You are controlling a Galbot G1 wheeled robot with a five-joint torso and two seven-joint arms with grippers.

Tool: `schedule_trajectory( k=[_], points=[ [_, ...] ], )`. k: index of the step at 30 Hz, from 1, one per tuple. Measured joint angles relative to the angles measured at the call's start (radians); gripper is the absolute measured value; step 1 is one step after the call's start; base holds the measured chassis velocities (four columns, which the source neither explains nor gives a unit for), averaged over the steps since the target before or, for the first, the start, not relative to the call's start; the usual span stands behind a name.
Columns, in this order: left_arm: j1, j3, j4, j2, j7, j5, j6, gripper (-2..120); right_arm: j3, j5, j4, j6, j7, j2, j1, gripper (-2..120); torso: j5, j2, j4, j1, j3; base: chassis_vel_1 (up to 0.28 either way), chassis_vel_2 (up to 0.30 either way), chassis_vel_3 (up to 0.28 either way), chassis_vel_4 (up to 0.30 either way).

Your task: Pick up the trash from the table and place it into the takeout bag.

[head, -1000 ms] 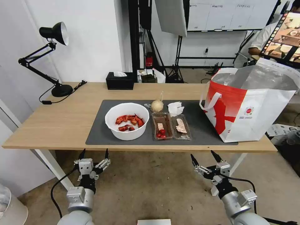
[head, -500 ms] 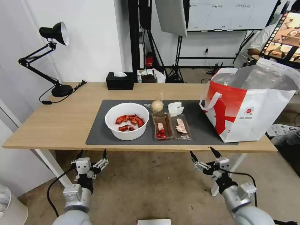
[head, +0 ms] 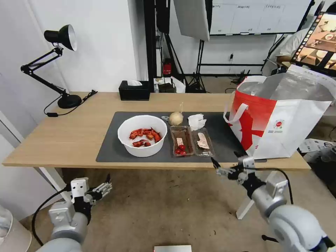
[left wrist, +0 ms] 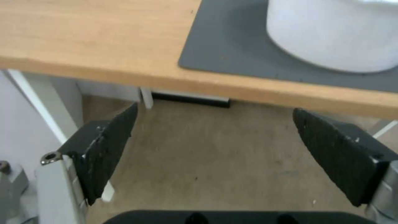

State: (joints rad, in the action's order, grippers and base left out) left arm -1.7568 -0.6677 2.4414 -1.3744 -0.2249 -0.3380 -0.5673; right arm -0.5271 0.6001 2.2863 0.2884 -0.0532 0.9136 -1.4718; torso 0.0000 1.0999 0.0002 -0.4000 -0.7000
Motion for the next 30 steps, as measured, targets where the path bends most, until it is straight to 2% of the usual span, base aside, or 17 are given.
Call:
schedule_trajectory(
  k=[6,9,11,12,16,17,19,20,22,25,30],
  points=[
    [-0.001,-0.002,0.003,-0.002,0.003,-0.002,-0.004,100,-0.001,0.001,0.003,-0.003,0.001,0.002,-0.003,100,0.0003,0.0,-0.0004,0.0,0.0,0.0,0.0,0.0,0.0],
    [-0.002,0.004,-0.001,-0.007,0.016,0.002,0.039,100,-0.001,-0.001,0.003,-0.003,0.001,0.004,-0.006,100,0.0,0.0,-0.0003,0.0,0.0,0.0,0.0,0.0,0.0],
    [-0.002,0.017,-0.016,-0.012,0.034,0.011,0.115,100,0.001,-0.007,0.0,-0.003,0.0,0.008,-0.008,100,-0.0001,0.0,-0.0003,0.0,0.0,0.0,0.0,0.0,0.0],
    [-0.002,0.017,-0.016,-0.012,0.034,0.011,0.115,100,0.001,-0.007,0.0,-0.003,0.0,0.008,-0.008,100,-0.0001,0.0,-0.0003,0.0,0.0,0.0,0.0,0.0,0.0],
    [-0.003,0.044,-0.045,-0.024,0.071,0.03,0.268,100,0.005,-0.014,-0.007,-0.004,0.0,0.014,-0.013,100,0.0,0.0,-0.0003,0.0,0.0,0.0,0.0,0.0,0.0],
    [-0.003,0.044,-0.045,-0.024,0.071,0.03,0.268,100,0.005,-0.014,-0.007,-0.004,0.0,0.014,-0.013,100,0.0,0.0,-0.0003,0.0,0.0,0.0,0.0,0.0,0.0],
    [-0.004,0.06,-0.063,-0.031,0.094,0.042,0.359,100,0.007,-0.014,-0.009,-0.004,0.0,0.015,-0.016,100,0.0,0.0,-0.0003,0.0,0.0,0.0,0.0,0.0,0.0],
    [-0.004,0.06,-0.063,-0.031,0.094,0.042,0.359,100,0.007,-0.014,-0.009,-0.004,0.0,0.015,-0.016,100,0.0,0.0,-0.0003,0.0,0.0,0.0,0.0,0.0,0.0],
    [-0.005,0.07,-0.074,-0.035,0.107,0.051,0.417,100,0.008,-0.015,-0.009,-0.004,0.0,0.016,-0.018,100,0.0001,0.0,-0.0003,0.0,0.0,0.0,0.0,0.0,0.0],
    [-0.009,0.082,-0.086,-0.041,0.118,0.065,0.459,100,0.008,-0.015,-0.01,-0.004,0.0,0.018,-0.02,100,-0.0001,0.0,-0.0002,0.0,0.0,0.0,0.0,0.0,0.0],
    [-0.012,0.084,-0.088,-0.042,0.122,0.074,0.463,100,0.01,-0.018,-0.01,-0.005,0.0,0.023,-0.023,100,0.0001,0.0,-0.0002,0.0,0.0,0.0,0.0,0.0,0.0]
  ],
)
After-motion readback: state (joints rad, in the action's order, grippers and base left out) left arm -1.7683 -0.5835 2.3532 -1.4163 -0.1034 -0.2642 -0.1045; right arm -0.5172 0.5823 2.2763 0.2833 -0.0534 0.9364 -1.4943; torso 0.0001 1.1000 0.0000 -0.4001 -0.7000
